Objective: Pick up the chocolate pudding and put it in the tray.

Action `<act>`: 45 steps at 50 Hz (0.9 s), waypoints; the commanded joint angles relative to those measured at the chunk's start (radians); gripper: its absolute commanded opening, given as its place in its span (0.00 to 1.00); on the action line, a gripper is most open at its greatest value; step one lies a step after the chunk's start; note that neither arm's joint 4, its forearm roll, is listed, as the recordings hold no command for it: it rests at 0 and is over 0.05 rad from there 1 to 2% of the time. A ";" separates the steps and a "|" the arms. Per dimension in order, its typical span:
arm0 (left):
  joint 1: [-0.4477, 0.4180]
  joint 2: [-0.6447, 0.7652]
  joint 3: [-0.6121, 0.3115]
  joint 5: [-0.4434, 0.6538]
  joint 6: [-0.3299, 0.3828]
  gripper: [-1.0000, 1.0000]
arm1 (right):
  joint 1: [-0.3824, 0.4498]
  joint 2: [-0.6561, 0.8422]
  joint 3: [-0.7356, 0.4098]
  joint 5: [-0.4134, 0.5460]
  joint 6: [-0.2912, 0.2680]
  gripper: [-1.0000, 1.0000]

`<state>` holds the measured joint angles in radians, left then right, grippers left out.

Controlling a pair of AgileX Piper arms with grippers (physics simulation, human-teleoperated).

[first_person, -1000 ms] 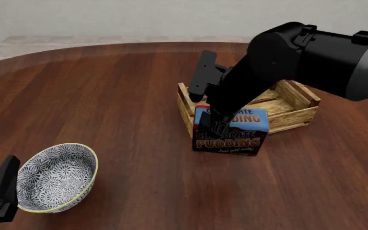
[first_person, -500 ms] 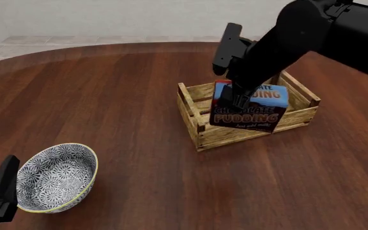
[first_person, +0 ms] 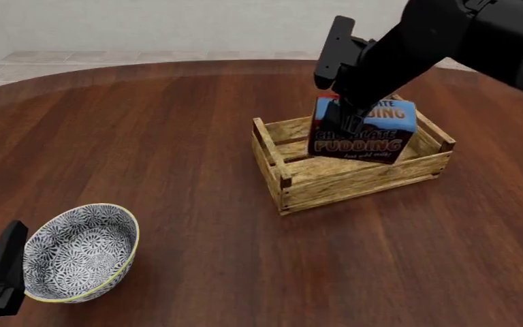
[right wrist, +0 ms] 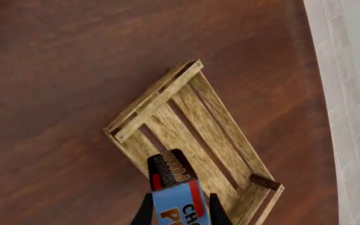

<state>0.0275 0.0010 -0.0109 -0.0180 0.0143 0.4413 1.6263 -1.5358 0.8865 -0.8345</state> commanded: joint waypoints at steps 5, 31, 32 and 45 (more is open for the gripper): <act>0.004 0.001 -0.002 0.003 -0.004 1.00 | -0.035 0.047 -0.040 -0.049 -0.031 0.00; 0.011 0.000 0.005 -0.001 -0.002 1.00 | -0.031 0.108 -0.046 -0.152 -0.073 0.00; 0.011 0.000 0.004 0.000 -0.002 1.00 | -0.030 0.109 -0.050 -0.152 -0.073 0.00; 0.010 0.002 0.002 0.000 0.002 1.00 | -0.032 0.141 -0.052 -0.188 -0.084 0.00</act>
<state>0.0372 0.0021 -0.0076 -0.0179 0.0145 0.4097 1.7479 -1.5910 0.7291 -0.9298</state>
